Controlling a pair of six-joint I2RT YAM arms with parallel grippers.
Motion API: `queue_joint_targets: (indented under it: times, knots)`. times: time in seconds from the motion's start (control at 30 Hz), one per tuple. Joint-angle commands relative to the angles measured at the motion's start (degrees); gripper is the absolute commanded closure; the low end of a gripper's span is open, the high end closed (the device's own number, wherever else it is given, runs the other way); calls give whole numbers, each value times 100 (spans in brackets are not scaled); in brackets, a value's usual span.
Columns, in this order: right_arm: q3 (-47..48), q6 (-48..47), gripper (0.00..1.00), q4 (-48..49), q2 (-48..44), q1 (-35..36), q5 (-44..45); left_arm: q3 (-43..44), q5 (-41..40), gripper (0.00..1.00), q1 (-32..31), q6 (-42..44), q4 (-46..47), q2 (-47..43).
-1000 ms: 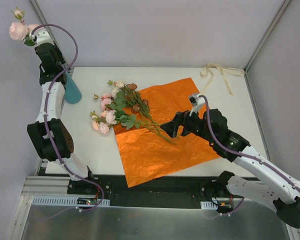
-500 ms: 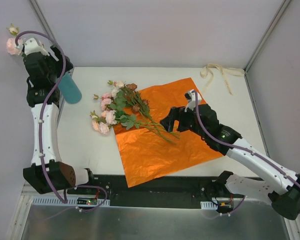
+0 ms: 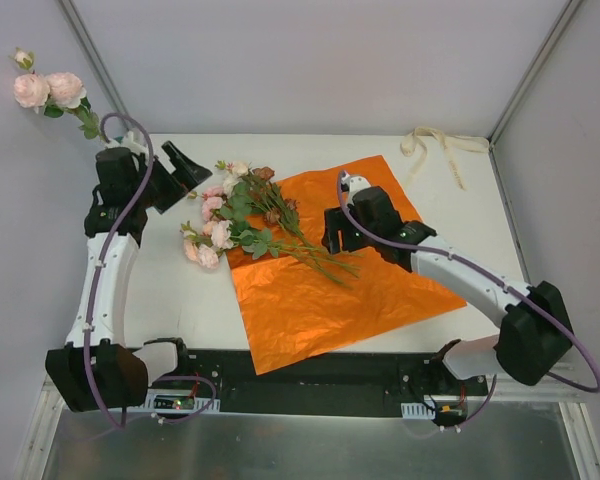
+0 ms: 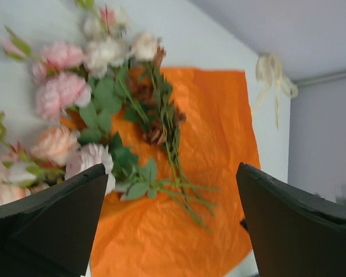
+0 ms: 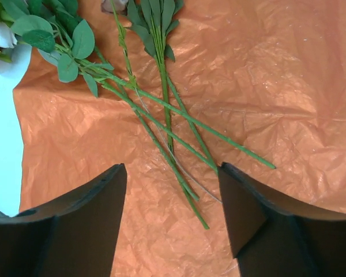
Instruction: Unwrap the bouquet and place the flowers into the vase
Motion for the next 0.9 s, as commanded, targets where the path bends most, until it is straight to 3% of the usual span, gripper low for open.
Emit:
queue_joint_targets:
  times: [0.0, 0.07, 0.33, 0.57, 0.87]
  knots:
    - [503, -440, 36, -5, 580, -387, -1035, -783, 876, 1, -236, -331, -151, -188]
    - [670, -352, 43, 12, 862, -537, -1290, -1143, 912, 1, -263, -279, -151, -241]
    - [1268, 141, 49, 214, 1935, -555, -1502, -2348, 815, 1, -333, 223, -169, -759]
    - [2076, 685, 56, 486, 2805, -450, -1678, -2103, 762, 1, -360, 179, -177, -619]
    - [2946, 571, 60, 566, 3745, -10, -1257, -2209, 859, 1, -351, 170, -169, -663]
